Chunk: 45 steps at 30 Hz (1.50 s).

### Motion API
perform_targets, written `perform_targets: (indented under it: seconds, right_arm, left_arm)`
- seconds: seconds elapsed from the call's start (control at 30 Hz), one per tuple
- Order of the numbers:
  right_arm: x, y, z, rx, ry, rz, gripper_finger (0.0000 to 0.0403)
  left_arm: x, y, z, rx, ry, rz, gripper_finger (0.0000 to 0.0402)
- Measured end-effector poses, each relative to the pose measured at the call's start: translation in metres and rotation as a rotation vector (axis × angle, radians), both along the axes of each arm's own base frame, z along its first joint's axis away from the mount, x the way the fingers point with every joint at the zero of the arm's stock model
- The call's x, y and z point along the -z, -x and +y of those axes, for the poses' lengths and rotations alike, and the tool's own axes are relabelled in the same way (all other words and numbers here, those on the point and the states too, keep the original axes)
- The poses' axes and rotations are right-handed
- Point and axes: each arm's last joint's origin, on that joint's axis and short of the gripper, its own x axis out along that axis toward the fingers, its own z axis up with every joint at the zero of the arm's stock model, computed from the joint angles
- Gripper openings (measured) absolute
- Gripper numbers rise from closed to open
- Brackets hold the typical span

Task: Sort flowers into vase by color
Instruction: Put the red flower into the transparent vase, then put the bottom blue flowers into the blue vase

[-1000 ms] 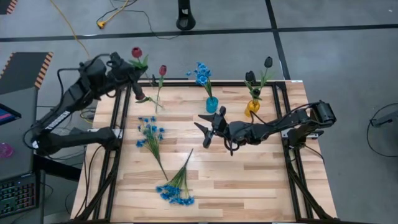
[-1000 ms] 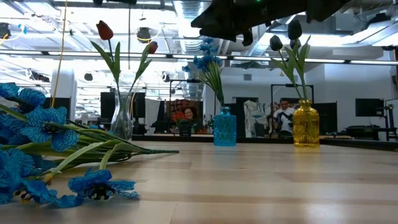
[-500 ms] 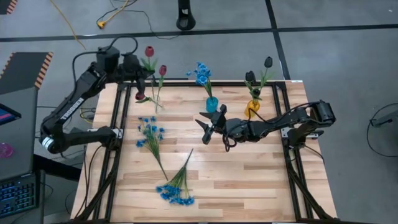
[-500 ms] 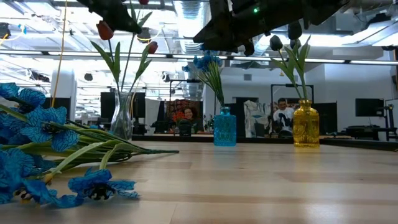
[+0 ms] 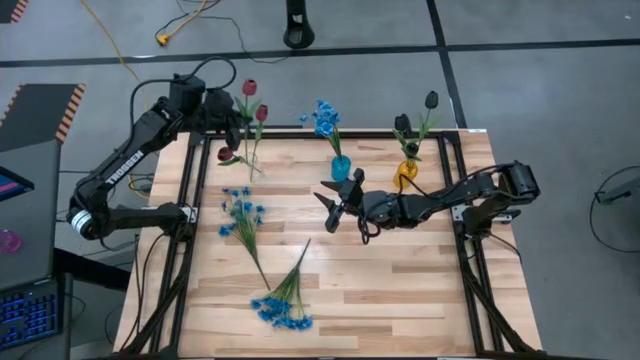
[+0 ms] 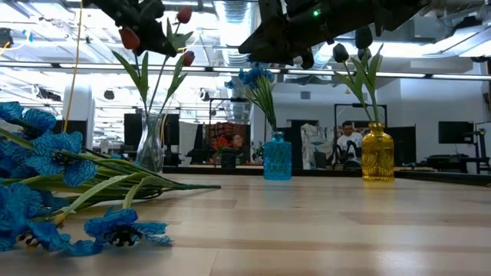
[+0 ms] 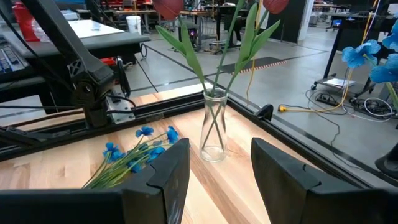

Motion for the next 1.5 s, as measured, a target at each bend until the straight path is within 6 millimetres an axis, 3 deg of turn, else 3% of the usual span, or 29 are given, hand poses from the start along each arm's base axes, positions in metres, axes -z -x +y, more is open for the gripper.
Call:
perform_targets:
  seconds: [0.47,0.97,1.3,1.5]
  right_arm:
    - [0.000,0.000,0.000,0.000,0.000,-0.001,0.0197]
    - [0.000,0.000,0.000,0.000,0.000,-0.001,0.0197]
    - [0.000,0.000,0.001,-0.019,0.003,0.008,0.0197]
    - [0.001,-0.002,0.006,-0.216,0.053,0.043,0.0197]
  left_arm:
    - [0.000,0.000,0.000,-0.036,0.011,0.000,0.0031]
    - [-0.003,0.003,-0.003,-0.027,-0.018,0.001,0.0137]
    - [-0.023,0.021,-0.026,-0.045,-0.165,-0.015,0.0160]
    - [-0.038,0.040,-0.051,-0.072,-0.257,-0.057,0.0160]
